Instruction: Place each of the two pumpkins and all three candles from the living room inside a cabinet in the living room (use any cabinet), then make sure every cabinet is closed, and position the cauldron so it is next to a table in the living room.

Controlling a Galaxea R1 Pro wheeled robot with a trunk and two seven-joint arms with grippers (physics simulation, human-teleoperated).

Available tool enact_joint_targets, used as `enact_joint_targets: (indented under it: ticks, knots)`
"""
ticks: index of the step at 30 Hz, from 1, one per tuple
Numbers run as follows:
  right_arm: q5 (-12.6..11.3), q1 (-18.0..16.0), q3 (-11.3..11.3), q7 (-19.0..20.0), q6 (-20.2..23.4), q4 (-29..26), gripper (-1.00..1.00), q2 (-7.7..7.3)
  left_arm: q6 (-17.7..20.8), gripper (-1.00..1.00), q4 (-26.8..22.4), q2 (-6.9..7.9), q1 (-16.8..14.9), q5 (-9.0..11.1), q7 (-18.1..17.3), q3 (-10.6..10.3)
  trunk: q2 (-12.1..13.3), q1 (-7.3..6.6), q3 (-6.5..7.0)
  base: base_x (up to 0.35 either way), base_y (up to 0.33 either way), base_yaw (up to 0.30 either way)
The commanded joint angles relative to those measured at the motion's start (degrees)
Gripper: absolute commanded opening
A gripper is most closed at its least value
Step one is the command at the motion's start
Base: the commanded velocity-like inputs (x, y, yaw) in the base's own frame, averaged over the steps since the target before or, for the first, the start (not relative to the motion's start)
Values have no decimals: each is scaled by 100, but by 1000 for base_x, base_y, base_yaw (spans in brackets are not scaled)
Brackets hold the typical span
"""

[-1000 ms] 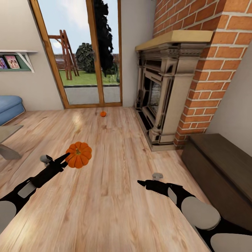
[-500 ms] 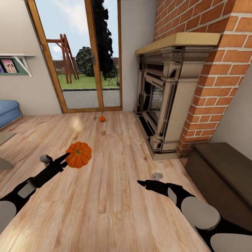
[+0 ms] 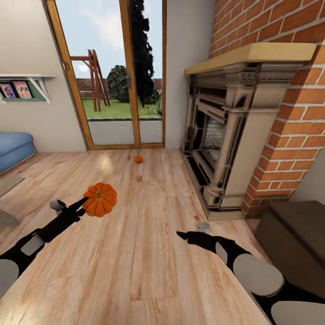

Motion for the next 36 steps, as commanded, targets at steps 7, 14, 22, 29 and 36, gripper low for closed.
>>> enact_joint_targets:
  ticks: [7,14,22,29,36]
  knots:
    - [0,0,0,-22,-25,3,100,0,3,-100,-4,0,-1,5,-1,34,0,0,58,328,88,166]
    - [0,1,0,-119,-26,4,100,0,8,-100,-5,-4,-1,5,-1,34,0,0,116,328,89,166]
    - [0,0,0,-125,-26,4,100,0,5,-100,-5,-16,-1,5,-1,34,0,0,182,327,89,166]
    - [0,2,0,-125,-26,4,100,0,0,-100,-5,-34,-1,5,8,34,0,0,239,327,88,166]
    - [0,1,0,-120,-26,4,100,-7,0,-100,-5,-43,-1,5,10,34,0,0,297,328,45,166]
